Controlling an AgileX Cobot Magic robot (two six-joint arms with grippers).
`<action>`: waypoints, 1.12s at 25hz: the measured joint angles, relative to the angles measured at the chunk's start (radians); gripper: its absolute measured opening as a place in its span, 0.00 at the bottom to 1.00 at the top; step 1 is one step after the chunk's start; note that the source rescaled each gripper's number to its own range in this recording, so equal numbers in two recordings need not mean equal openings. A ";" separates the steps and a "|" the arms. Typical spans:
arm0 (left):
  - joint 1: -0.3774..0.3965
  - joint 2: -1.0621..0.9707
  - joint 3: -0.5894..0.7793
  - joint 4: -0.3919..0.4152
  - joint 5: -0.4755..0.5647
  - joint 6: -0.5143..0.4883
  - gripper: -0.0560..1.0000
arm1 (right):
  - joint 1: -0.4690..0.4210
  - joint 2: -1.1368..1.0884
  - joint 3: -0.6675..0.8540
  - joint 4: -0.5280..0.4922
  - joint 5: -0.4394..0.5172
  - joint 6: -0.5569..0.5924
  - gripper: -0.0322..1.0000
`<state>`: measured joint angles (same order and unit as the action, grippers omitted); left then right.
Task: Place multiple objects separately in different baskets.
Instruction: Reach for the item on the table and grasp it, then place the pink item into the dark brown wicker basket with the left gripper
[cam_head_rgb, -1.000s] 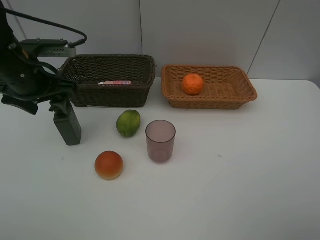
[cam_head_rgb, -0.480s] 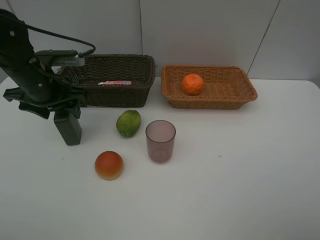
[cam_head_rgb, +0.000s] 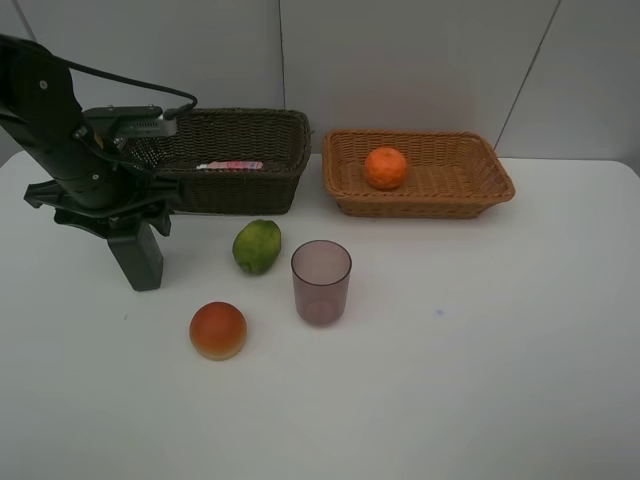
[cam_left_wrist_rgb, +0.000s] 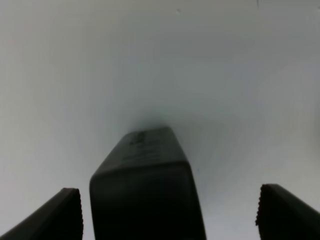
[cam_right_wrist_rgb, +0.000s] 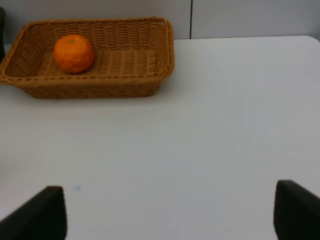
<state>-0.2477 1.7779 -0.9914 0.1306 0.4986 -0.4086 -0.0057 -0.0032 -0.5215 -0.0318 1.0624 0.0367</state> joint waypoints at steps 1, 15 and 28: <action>0.000 0.000 0.000 0.000 -0.001 -0.001 0.91 | 0.000 0.000 0.000 0.000 0.000 0.000 0.80; 0.000 0.027 0.000 0.002 -0.007 -0.001 0.51 | 0.000 0.000 0.000 0.000 -0.001 0.000 0.80; 0.000 0.027 0.000 0.002 -0.007 -0.001 0.51 | 0.000 0.000 0.000 0.000 -0.001 0.000 0.80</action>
<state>-0.2477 1.8050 -0.9914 0.1330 0.4914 -0.4094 -0.0057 -0.0032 -0.5215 -0.0318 1.0615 0.0367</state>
